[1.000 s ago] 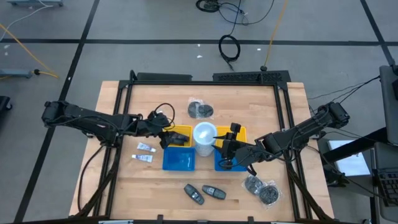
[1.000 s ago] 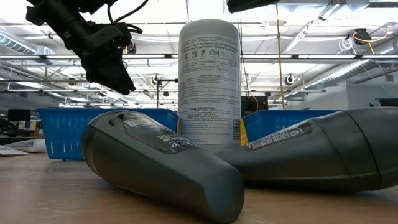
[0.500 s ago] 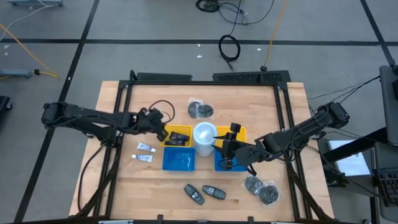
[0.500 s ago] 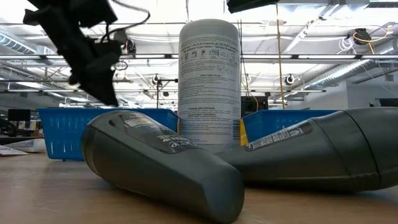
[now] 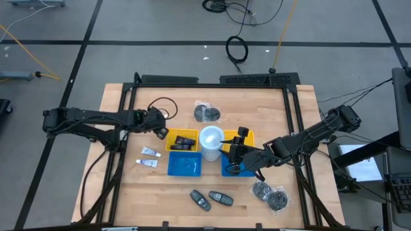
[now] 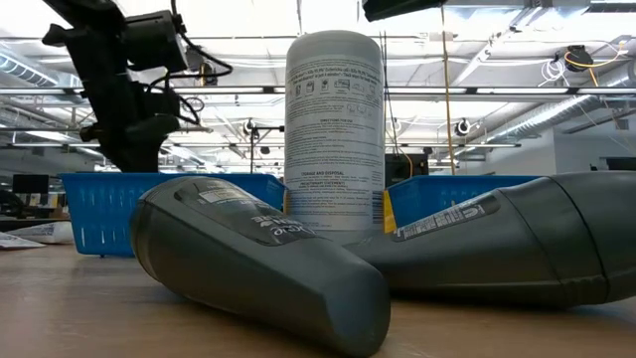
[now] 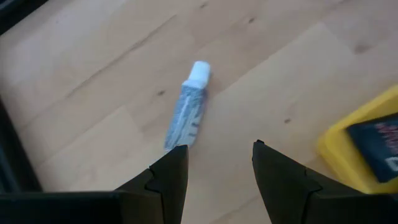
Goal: Pick & Place Travel size toiletries
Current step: Put the toothpaste into the right blue bin
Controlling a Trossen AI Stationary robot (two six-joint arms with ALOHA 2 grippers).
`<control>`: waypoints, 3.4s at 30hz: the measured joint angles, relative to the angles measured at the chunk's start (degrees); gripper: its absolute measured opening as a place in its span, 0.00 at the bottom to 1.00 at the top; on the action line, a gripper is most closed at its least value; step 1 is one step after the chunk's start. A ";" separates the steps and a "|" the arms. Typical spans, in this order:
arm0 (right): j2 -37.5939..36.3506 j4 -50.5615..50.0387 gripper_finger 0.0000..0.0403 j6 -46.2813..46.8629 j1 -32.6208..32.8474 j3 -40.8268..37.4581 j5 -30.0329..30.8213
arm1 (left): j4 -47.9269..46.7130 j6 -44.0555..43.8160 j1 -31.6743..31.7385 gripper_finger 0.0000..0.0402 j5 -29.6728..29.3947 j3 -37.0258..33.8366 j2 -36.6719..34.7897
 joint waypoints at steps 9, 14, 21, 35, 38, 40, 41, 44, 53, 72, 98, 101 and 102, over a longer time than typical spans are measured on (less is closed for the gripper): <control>0.00 -0.01 0.35 0.02 0.00 0.00 0.00 | -4.26 -0.16 4.66 0.44 0.61 0.00 0.00; 0.00 0.00 0.35 0.02 0.00 0.00 0.01 | -4.49 0.72 6.35 0.44 1.10 -0.67 0.00; 0.00 0.00 0.35 0.03 0.00 0.00 0.01 | -3.16 2.03 6.94 0.44 2.56 -2.78 0.00; 0.00 0.00 0.35 0.04 0.02 0.00 -0.01 | 5.43 3.07 7.07 0.44 3.12 -8.01 0.00; 0.00 0.00 0.35 0.04 0.00 0.00 0.01 | 6.75 3.74 7.07 0.44 3.37 -8.93 0.00; 0.00 0.00 0.35 0.04 0.00 0.00 0.01 | 6.49 3.68 7.07 0.44 2.95 -9.24 0.00; 0.00 0.00 0.35 0.04 0.00 0.00 0.01 | 6.37 3.67 7.07 0.44 2.72 -9.42 0.00; 0.00 0.00 0.35 0.04 0.00 0.00 0.01 | 6.36 3.67 7.07 0.44 2.03 -9.80 0.00; 0.00 0.00 0.35 0.07 0.02 0.00 0.01 | 7.66 3.28 7.07 0.43 1.92 -11.83 0.00; 0.02 4.12 0.35 -0.38 -0.04 -3.92 0.01 | 11.65 4.13 7.07 0.26 1.55 -12.35 0.00; 0.02 7.85 0.35 -2.97 -0.09 -4.66 0.01 | 1.65 4.80 1.57 0.00 -2.78 -3.56 -7.25; 0.02 7.95 0.35 -2.97 -0.09 -4.66 0.01 | -1.81 4.81 -0.73 0.00 -4.40 1.17 -9.63; 0.02 8.06 0.35 -2.97 -0.09 -4.66 0.01 | -1.91 4.81 -1.68 0.00 -4.52 2.45 -10.17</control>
